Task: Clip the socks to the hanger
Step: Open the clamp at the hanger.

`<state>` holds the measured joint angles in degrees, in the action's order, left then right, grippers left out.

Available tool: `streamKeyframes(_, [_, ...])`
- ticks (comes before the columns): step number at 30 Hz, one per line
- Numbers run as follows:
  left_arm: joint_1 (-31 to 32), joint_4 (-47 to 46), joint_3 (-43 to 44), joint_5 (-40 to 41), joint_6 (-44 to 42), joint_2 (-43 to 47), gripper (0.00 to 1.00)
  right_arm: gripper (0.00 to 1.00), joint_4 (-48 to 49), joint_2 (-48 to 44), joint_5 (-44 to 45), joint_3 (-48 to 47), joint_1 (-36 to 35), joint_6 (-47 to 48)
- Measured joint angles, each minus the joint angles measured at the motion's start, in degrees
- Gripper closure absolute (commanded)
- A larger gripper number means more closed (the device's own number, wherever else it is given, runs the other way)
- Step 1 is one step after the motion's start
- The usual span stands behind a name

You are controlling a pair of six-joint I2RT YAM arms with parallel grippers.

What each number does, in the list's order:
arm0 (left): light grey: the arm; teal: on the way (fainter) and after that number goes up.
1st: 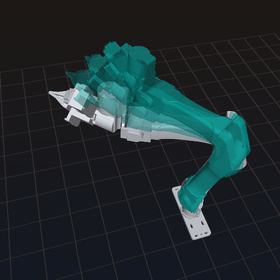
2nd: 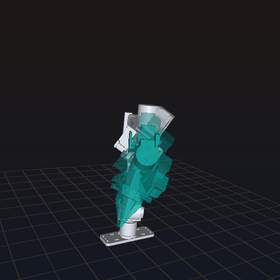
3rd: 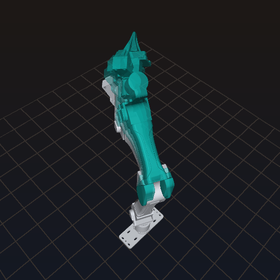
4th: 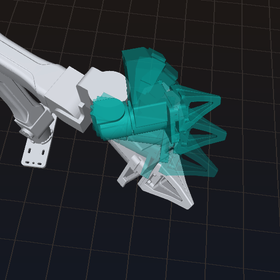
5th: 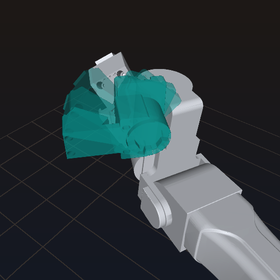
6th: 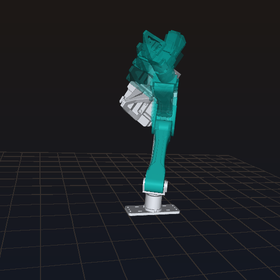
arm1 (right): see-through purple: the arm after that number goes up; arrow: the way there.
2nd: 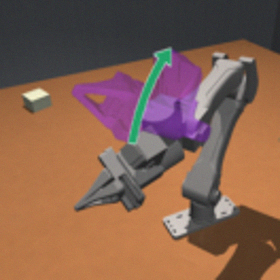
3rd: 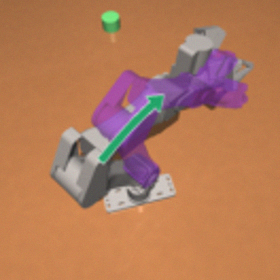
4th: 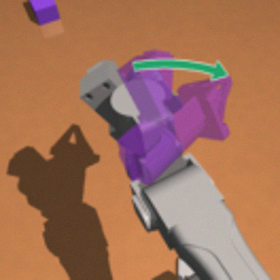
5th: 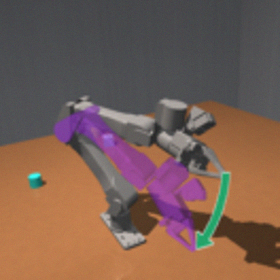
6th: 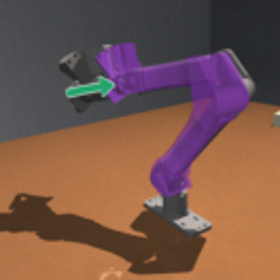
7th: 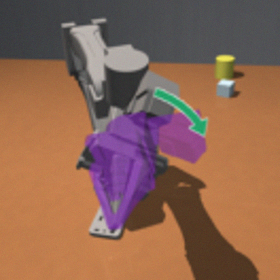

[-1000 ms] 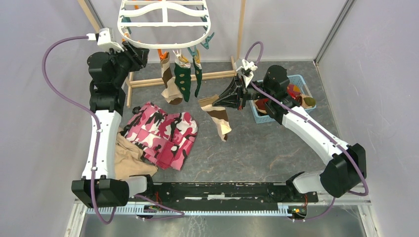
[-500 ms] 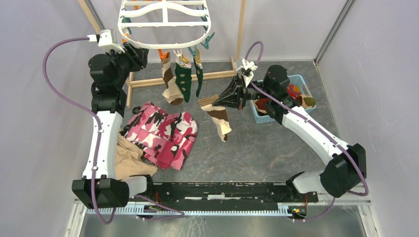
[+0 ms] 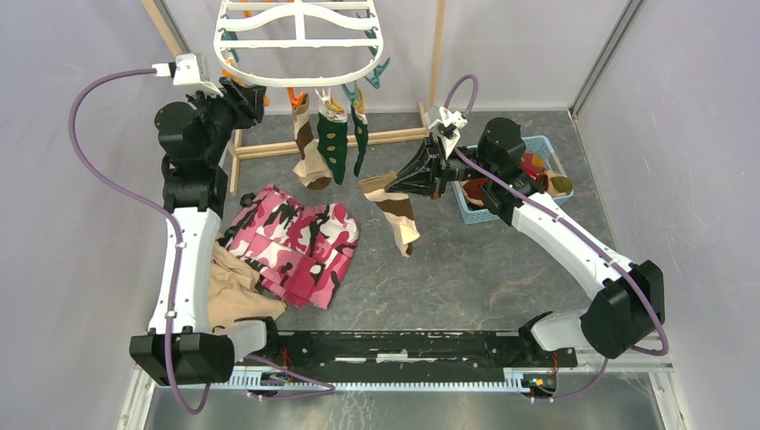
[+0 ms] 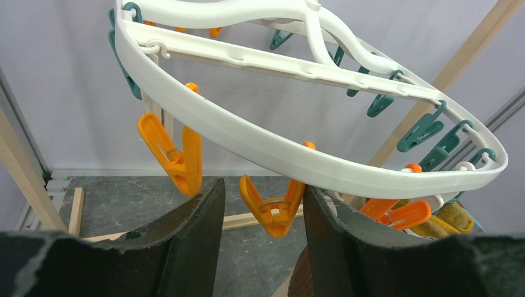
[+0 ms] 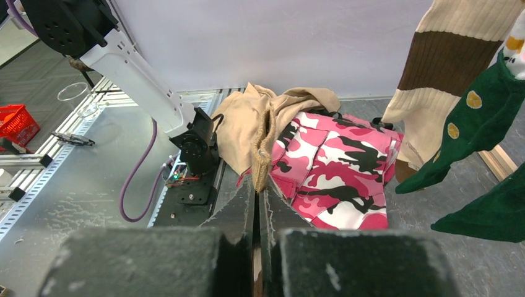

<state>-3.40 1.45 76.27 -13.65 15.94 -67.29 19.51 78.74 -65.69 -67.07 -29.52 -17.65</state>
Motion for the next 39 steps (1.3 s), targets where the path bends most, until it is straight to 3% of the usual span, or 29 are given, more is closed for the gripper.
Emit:
streamKeyframes(6, [0.0,-0.3,0.0,0.0,-0.2,0.0,0.51,1.00,-0.2,0.0,0.0,0.0,0.0,0.2])
streamKeyframes(22, [0.0,-1.1,0.0,-0.2,-0.3,0.0,0.98,1.00,-1.5,0.0,0.0,0.0,0.0,1.7])
streamKeyframes(29, [0.1,-0.6,-0.1,-0.2,0.1,0.7,0.98,1.00,-9.9,0.4,1.2,-4.5,-0.5,8.5])
streamKeyframes(39, [1.3,0.4,-1.2,0.8,2.8,1.8,0.98,1.00,-32.6,7.1,11.0,-24.5,-8.1,26.9])
